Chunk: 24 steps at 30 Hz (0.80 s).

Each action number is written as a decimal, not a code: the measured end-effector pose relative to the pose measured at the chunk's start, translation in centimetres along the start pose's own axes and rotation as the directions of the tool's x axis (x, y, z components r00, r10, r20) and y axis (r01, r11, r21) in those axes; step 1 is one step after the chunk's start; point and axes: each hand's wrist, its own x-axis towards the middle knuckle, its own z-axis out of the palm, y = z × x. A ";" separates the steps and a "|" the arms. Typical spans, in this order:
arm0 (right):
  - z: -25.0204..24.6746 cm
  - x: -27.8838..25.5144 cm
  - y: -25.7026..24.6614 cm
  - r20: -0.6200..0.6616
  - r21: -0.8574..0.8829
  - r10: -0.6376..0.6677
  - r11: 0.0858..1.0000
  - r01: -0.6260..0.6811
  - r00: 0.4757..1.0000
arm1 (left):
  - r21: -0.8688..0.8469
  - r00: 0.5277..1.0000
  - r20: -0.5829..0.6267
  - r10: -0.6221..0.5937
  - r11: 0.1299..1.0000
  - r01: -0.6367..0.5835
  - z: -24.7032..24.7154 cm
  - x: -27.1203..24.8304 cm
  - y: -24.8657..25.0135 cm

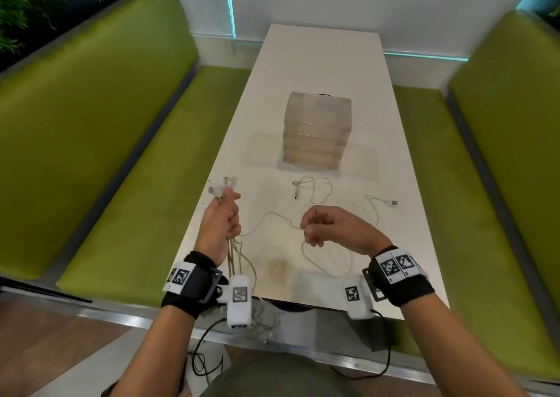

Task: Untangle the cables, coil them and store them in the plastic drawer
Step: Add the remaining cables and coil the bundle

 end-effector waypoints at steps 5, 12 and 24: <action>1.4 0.1 -1.2 -0.080 0.281 -0.133 0.948 0.151 0.988 | 0.180 0.992 0.125 -0.020 0.984 -0.003 2.4 -1.5 -2.2; 4.1 0.3 -0.7 -0.227 0.408 -0.097 0.894 0.185 0.969 | 0.097 0.992 0.106 -0.071 0.993 0.061 2.8 -1.8 -2.5; 5.7 1.2 2.4 -0.144 0.098 0.316 0.947 -0.305 0.938 | -0.020 0.998 0.017 -0.059 0.998 0.059 2.0 -1.7 -3.1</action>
